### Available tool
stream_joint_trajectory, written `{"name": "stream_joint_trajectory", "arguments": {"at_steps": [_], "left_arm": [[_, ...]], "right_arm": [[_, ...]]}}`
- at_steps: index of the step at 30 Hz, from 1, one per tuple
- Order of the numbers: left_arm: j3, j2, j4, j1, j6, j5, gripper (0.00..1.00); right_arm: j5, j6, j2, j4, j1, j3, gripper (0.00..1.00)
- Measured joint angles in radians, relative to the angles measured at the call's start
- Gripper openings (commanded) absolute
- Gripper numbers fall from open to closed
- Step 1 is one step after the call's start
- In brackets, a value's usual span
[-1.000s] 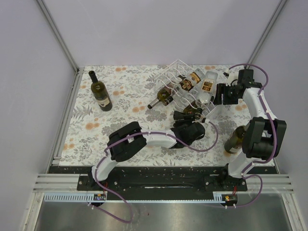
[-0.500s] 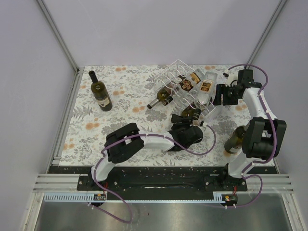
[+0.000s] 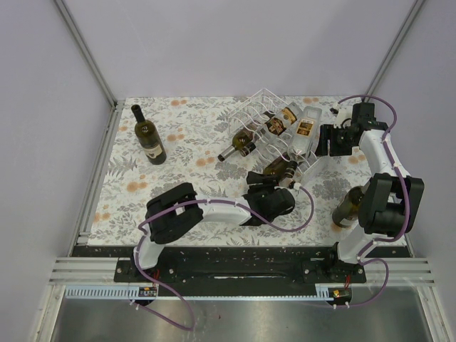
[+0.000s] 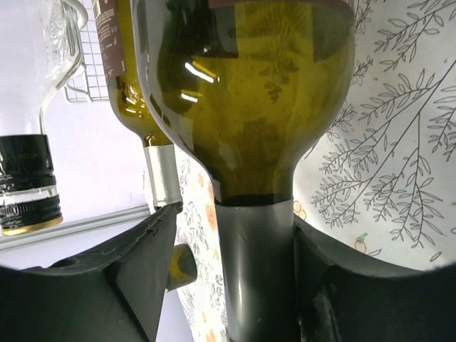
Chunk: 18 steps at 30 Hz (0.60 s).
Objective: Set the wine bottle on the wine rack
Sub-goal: Move the wine rack to the center of the board.
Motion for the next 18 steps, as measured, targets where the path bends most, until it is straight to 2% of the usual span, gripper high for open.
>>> {"name": "stream_joint_trajectory", "arguments": {"at_steps": [9,18], "left_arm": [[-0.008,-0.006,-0.015,-0.003,-0.019,0.008,0.63],[0.075,0.090,-0.026,-0.003,0.005,0.011,0.64]], "right_arm": [[0.000,0.000,0.000,0.000,0.000,0.000,0.70],[-0.002,0.000,0.000,0.000,0.000,0.000,0.70]]}}
